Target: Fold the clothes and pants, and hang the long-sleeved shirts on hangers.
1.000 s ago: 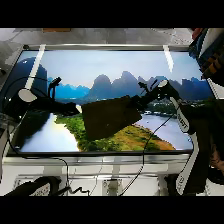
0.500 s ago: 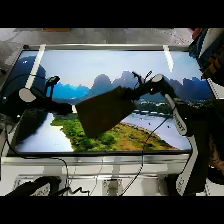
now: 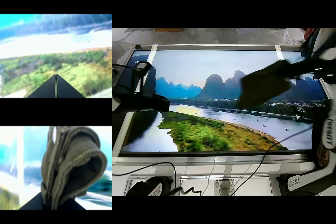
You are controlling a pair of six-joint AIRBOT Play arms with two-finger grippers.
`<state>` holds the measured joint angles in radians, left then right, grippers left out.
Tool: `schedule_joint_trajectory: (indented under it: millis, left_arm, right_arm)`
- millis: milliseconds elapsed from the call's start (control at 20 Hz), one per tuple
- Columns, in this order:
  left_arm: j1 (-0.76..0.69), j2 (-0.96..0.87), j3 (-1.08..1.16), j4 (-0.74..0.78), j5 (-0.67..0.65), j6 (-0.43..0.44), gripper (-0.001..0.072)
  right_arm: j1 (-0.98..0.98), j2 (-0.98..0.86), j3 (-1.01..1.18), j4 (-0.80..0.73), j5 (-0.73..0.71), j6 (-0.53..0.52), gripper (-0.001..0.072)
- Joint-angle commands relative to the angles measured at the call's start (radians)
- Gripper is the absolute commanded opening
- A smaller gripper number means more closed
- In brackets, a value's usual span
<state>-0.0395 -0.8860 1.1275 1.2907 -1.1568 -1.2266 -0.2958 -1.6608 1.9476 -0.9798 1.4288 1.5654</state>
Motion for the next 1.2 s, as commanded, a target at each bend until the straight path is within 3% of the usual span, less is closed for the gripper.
schedule_joint_trajectory:
  millis: [0, 200, 400, 650, 700, 750, 800, 850, 1000, 1050, 1150]
  left_arm:
    - [0.000, 0.085, 0.002, 0.011, 0.002, 0.001, 0.0019]
    - [0.000, 0.090, 0.002, 0.011, 0.002, 0.000, 0.0019]
    - [0.000, 0.090, 0.002, 0.011, 0.002, 0.000, 0.0019]
    - [0.000, 0.090, 0.002, 0.011, 0.001, 0.000, 0.0019]
    - [0.000, 0.090, 0.002, 0.011, 0.002, 0.000, 0.0019]
    - [0.000, 0.090, 0.002, 0.011, 0.002, 0.000, 0.0019]
    - [0.000, 0.090, 0.002, 0.011, 0.002, 0.000, 0.0019]
    - [0.000, 0.090, 0.002, 0.011, 0.002, 0.000, 0.0019]
    - [0.000, 0.090, 0.002, 0.011, 0.002, 0.000, 0.0019]
    - [0.000, 0.090, 0.002, 0.011, 0.002, 0.000, 0.0019]
    - [0.000, 0.090, 0.002, 0.011, 0.002, 0.000, 0.0019]
  right_arm:
    - [-0.239, 0.163, 0.005, -0.159, -0.007, 0.159, 0.0026]
    - [-0.537, 0.276, 0.005, -0.221, 0.013, 0.281, 0.0026]
    - [-0.795, 0.338, 0.005, -0.281, 0.162, 0.404, 0.0026]
    - [-0.969, 0.388, 0.005, -0.523, 0.265, 0.415, 0.0035]
    - [-0.996, 0.386, 0.005, -0.542, 0.260, 0.415, 0.0139]
    - [-1.015, 0.382, 0.005, -0.543, 0.251, 0.415, 0.0372]
    - [-1.030, 0.378, 0.004, -0.543, 0.252, 0.415, 0.0656]
    - [-1.033, 0.376, 0.004, -0.543, 0.251, 0.404, 0.0678]
    - [-1.033, 0.377, 0.004, -0.534, 0.244, 0.402, 0.0675]
    - [-1.033, 0.377, 0.004, -0.523, 0.237, 0.383, 0.0602]
    - [-1.030, 0.377, 0.004, -0.501, 0.222, 0.315, 0.0173]
